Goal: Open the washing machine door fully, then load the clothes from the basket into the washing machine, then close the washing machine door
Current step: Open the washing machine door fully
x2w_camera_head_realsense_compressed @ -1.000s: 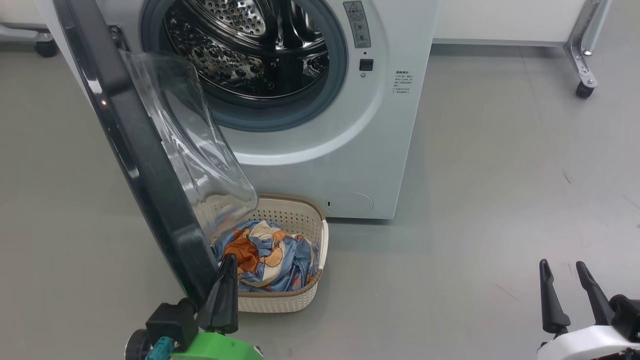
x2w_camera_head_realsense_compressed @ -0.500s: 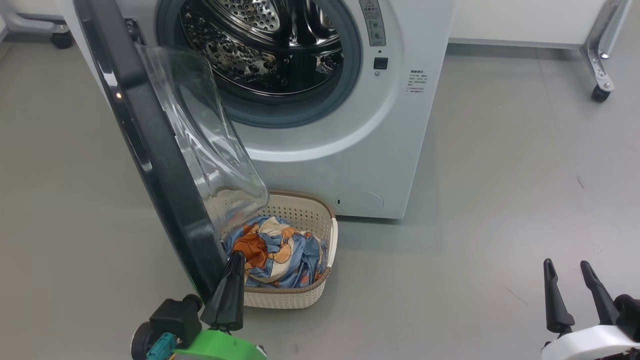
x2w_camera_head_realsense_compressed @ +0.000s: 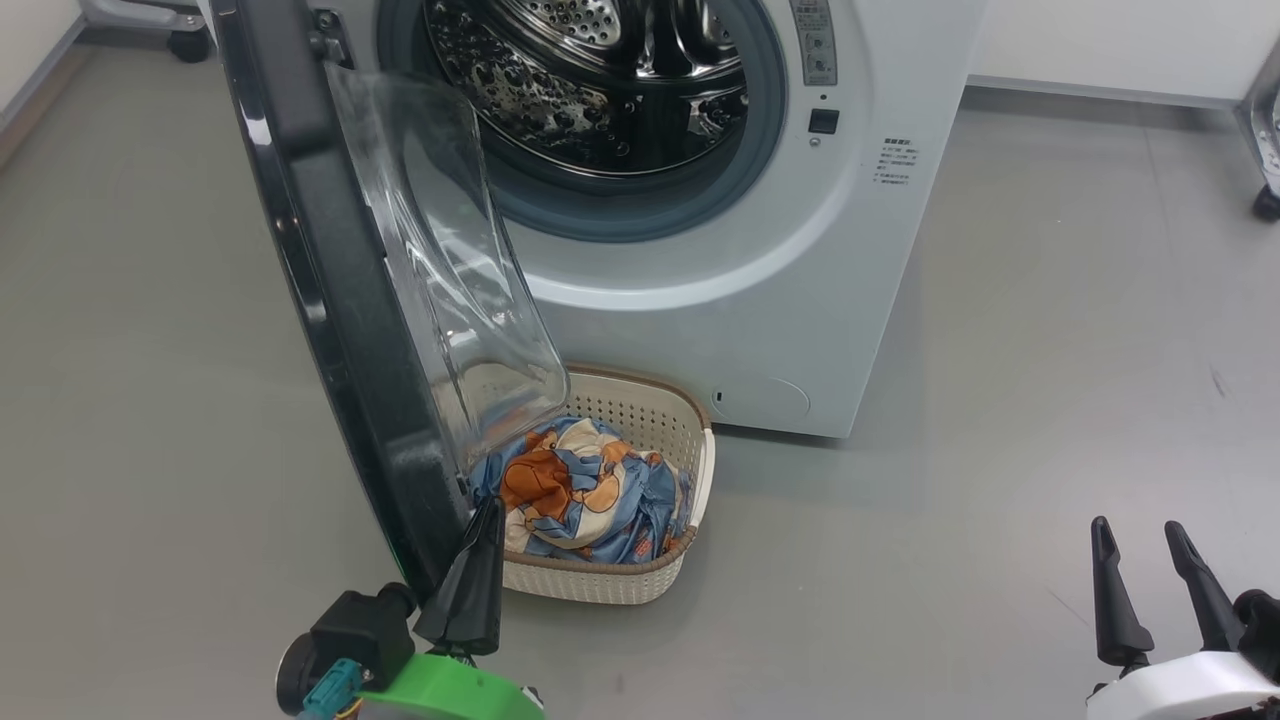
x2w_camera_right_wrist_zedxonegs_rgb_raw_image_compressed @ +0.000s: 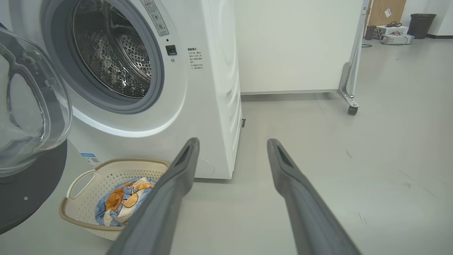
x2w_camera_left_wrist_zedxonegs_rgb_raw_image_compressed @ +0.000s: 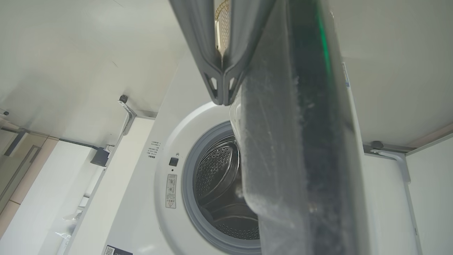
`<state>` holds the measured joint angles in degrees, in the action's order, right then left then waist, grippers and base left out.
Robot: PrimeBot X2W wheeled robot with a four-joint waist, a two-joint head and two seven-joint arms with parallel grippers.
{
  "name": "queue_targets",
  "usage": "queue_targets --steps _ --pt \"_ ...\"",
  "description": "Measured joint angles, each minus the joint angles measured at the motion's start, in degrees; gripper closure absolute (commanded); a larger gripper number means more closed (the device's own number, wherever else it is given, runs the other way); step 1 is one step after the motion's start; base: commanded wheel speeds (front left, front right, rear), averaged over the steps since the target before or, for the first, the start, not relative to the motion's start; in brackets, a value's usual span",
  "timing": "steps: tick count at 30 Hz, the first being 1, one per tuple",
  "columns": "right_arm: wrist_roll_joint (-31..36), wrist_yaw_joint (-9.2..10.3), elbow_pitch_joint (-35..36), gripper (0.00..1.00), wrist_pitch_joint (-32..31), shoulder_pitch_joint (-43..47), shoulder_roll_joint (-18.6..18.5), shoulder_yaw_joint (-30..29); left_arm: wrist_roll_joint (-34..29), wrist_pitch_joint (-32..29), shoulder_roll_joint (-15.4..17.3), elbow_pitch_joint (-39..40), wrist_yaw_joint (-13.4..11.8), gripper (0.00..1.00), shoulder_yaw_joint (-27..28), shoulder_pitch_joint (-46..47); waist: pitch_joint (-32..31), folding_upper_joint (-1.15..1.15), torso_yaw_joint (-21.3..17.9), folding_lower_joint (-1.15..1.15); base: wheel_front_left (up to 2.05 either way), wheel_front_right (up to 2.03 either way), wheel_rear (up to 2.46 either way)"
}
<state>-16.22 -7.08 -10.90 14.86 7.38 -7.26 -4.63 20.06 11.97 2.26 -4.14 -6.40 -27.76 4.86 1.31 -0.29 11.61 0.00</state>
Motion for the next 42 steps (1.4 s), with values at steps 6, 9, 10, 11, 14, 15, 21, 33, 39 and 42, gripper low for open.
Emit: queue_targets --steps 6,9,10,11,14,15,21,33,39,42 --pt "0.0 0.00 0.2 0.00 0.0 0.3 0.0 0.0 0.5 0.3 0.0 -0.4 -0.1 1.00 0.1 0.4 0.4 0.00 2.0 0.00 0.00 0.00 0.00" --pt "0.0 0.00 0.3 0.00 0.0 0.6 -0.1 0.0 0.7 0.5 0.0 -0.6 -0.1 1.00 0.1 0.9 0.6 0.00 3.0 0.00 0.00 0.00 0.00" --pt "0.0 0.00 0.3 0.00 0.0 0.6 -0.1 0.0 0.7 0.5 0.0 -0.7 -0.1 1.00 0.1 0.9 0.6 0.00 3.4 0.00 0.00 0.00 0.00" --pt "0.0 0.00 0.3 0.00 0.0 0.6 -0.1 0.0 0.7 0.7 0.0 -0.8 -0.3 1.00 0.1 0.9 0.7 0.00 3.8 0.00 0.00 0.00 0.00" --pt "0.0 0.00 0.3 0.00 0.0 0.6 -0.2 0.0 0.8 0.7 0.0 -1.3 -0.3 1.00 0.2 1.1 0.9 0.00 5.0 0.00 0.00 0.00 0.00" --pt "0.0 0.00 0.3 0.00 0.0 0.6 -0.2 0.0 1.1 0.7 0.0 -1.5 -0.3 1.00 0.2 1.1 0.9 0.00 5.4 0.00 0.00 0.00 0.00" --pt "0.0 0.00 0.3 0.00 0.0 0.6 -0.2 -0.1 1.2 1.2 0.0 -2.6 -0.3 1.00 1.5 1.5 0.8 0.00 8.2 0.00 0.00 0.00 0.00" --pt "0.0 0.00 0.2 0.00 0.0 0.7 0.0 0.8 1.3 1.3 -0.1 -5.8 -0.3 1.00 7.9 2.3 -0.6 0.00 13.1 0.00 0.00 0.00 0.00" --pt "0.0 0.00 0.1 0.00 0.0 0.9 -0.1 1.8 1.6 1.7 -0.2 -7.8 -0.3 1.00 11.4 3.2 -0.9 0.00 14.2 0.00 0.00 0.00 0.00" --pt "0.0 -0.01 0.1 0.00 0.0 0.9 -0.3 2.6 1.7 1.8 -0.2 -9.0 -0.3 1.00 13.4 3.8 -0.6 0.00 14.2 0.00 0.00 0.00 0.00"
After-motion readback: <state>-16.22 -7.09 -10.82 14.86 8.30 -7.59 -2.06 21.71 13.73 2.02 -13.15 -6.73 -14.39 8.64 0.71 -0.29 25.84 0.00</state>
